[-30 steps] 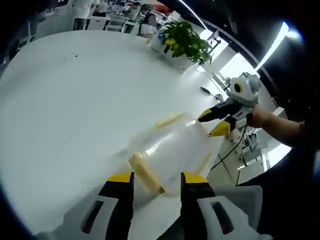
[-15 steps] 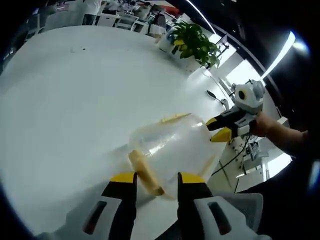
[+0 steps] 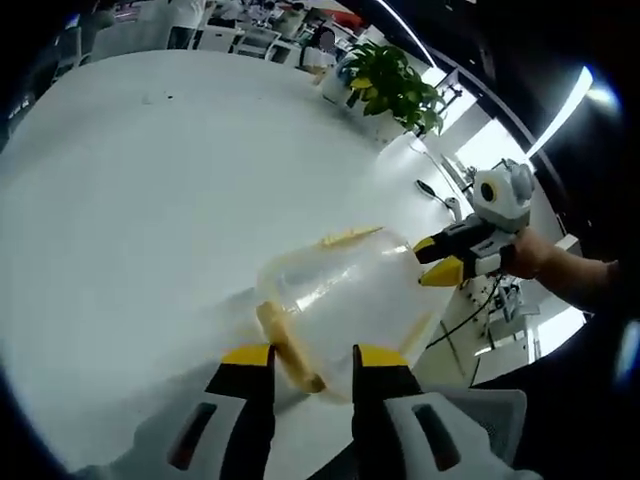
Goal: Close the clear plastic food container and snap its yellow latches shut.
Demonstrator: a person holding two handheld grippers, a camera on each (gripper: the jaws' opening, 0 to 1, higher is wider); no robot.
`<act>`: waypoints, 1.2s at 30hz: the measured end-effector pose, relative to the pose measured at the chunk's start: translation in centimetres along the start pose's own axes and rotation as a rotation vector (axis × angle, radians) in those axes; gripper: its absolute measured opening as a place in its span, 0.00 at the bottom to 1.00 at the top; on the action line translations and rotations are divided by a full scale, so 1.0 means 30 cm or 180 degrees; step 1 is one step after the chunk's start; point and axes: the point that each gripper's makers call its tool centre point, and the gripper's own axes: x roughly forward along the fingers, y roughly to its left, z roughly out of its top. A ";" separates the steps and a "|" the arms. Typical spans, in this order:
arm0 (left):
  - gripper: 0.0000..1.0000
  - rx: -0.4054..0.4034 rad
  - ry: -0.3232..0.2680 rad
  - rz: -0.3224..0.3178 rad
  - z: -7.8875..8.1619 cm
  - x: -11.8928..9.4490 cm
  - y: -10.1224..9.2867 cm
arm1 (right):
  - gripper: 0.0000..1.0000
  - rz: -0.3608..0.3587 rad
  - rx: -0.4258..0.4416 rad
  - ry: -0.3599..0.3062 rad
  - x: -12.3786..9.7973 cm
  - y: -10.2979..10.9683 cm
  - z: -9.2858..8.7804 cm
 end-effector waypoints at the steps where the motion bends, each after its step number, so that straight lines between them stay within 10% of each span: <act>1: 0.23 -0.0026 -0.0001 -0.0011 0.000 0.004 -0.001 | 0.21 0.0156 -0.0034 -0.0137 0.013 0.018 0.031; 21: 0.23 -0.0129 0.0088 0.0059 -0.014 0.004 -0.018 | 0.24 0.0108 -0.0023 0.0359 0.009 0.008 0.006; 36: 0.36 0.0777 0.0029 0.0490 0.028 -0.016 -0.001 | 0.31 -0.0241 -0.1176 0.0460 0.007 0.006 0.045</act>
